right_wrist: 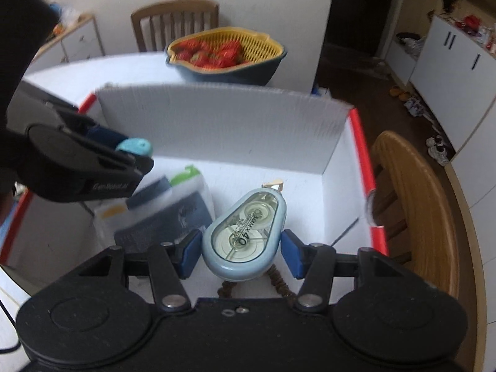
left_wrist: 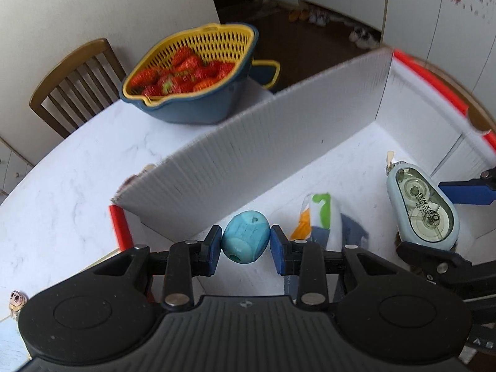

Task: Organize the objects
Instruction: 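Carry the soap with the left tool while the right tool carries the dispenser into the shoebox, then open both tools to drop the soap and dispenser into the shoebox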

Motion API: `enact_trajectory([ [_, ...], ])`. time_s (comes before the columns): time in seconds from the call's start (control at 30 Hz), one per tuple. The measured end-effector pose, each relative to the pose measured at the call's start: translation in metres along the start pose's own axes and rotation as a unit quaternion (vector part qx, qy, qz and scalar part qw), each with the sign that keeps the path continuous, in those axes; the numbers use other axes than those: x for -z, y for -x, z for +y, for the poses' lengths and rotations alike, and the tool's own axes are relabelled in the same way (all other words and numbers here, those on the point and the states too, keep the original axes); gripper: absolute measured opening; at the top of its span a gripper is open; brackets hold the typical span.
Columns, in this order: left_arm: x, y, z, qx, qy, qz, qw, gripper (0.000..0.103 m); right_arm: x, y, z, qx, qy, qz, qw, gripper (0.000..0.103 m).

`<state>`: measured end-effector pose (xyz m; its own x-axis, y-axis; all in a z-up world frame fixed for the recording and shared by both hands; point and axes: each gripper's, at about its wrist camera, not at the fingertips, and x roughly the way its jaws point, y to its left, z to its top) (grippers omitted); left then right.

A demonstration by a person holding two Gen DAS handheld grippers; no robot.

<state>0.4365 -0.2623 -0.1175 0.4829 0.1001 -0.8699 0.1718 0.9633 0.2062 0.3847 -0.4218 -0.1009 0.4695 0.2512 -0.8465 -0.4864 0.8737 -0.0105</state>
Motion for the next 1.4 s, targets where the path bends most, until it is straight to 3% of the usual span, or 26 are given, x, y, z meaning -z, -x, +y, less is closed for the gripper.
enact_trajectory([
  [0.27,0.000,-0.021,-0.007,0.005,-0.007,0.056,0.9984,0.033,-0.002,-0.020,0.009,-0.015,0.029,0.047,0.998,0.054],
  [0.6,0.002,-0.029,-0.010,0.021,0.001,0.089,0.9958,0.033,-0.005,-0.029,0.011,-0.020,0.031,0.074,0.997,0.054],
  [0.67,0.003,-0.030,-0.009,0.021,0.008,0.091,0.9956,0.040,-0.005,-0.028,0.011,-0.014,0.028,0.071,0.997,0.057],
  [0.87,0.008,-0.018,-0.015,0.022,-0.006,0.076,0.9969,0.051,-0.004,-0.023,0.009,-0.012,0.024,0.066,0.997,0.062],
  [1.4,0.017,0.037,0.007,0.052,0.008,0.014,0.9985,0.058,-0.006,0.038,0.014,-0.014,0.008,0.009,1.000,0.066],
])
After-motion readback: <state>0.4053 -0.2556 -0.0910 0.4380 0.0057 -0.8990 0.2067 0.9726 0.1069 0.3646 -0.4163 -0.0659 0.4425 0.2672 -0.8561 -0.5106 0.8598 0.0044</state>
